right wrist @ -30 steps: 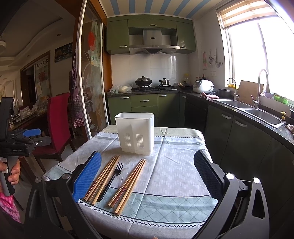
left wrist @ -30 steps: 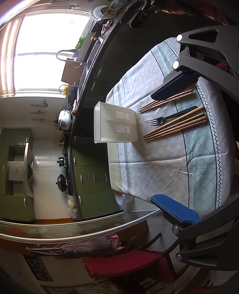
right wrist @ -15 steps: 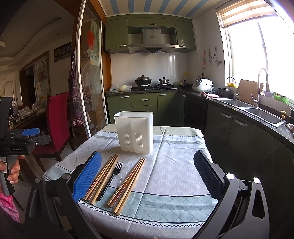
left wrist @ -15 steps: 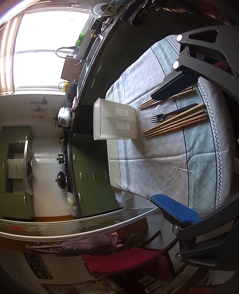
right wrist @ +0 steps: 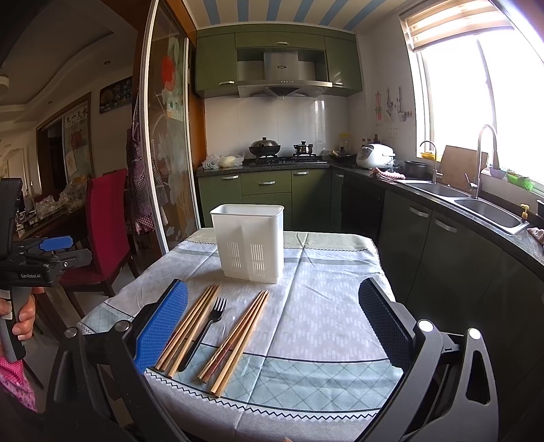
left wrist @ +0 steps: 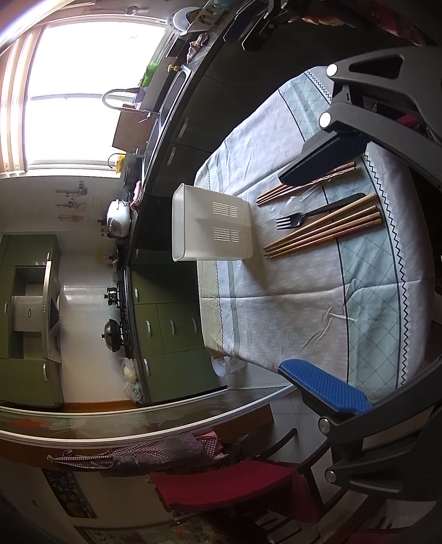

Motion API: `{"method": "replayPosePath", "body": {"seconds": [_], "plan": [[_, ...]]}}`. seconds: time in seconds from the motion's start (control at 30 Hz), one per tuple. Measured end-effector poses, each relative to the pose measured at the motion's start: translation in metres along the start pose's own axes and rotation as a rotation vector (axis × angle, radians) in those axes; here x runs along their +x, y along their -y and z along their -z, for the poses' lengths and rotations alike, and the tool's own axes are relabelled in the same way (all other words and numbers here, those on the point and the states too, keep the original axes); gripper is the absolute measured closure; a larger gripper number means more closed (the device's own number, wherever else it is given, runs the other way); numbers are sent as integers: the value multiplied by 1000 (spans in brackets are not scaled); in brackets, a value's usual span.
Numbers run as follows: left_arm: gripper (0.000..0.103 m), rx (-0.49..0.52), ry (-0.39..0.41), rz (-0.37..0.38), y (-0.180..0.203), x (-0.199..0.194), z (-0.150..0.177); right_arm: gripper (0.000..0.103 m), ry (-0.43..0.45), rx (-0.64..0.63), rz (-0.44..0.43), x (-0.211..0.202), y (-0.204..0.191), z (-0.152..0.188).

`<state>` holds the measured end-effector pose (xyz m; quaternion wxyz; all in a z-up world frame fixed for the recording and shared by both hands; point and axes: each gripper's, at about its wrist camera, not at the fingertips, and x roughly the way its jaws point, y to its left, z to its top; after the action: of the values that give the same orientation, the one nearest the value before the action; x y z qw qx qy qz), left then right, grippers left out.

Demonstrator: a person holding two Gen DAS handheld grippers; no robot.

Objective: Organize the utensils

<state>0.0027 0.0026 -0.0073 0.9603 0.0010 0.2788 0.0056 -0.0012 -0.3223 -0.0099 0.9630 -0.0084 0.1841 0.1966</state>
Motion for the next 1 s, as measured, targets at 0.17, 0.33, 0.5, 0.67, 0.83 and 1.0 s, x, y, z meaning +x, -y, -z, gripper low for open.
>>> {"method": "replayPosePath", "body": {"seconds": [0.17, 0.33, 0.5, 0.67, 0.83, 1.0], "plan": [[6, 1, 0, 3, 1, 0, 0, 4, -1, 0, 0, 0, 0, 0], [6, 1, 0, 3, 1, 0, 0, 4, -2, 0, 0, 0, 0, 0], [6, 4, -11, 9, 4, 3, 0, 4, -11, 1, 3, 3, 1, 2], [6, -4, -59, 35, 2, 21, -2, 4, -47, 7, 4, 16, 6, 3], [6, -29, -154, 64, -1, 55, -7, 4, -118, 17, -12, 42, 12, 1], [6, -16, -277, 111, 12, 97, -13, 4, -209, 56, -33, 75, 26, -3]]}}
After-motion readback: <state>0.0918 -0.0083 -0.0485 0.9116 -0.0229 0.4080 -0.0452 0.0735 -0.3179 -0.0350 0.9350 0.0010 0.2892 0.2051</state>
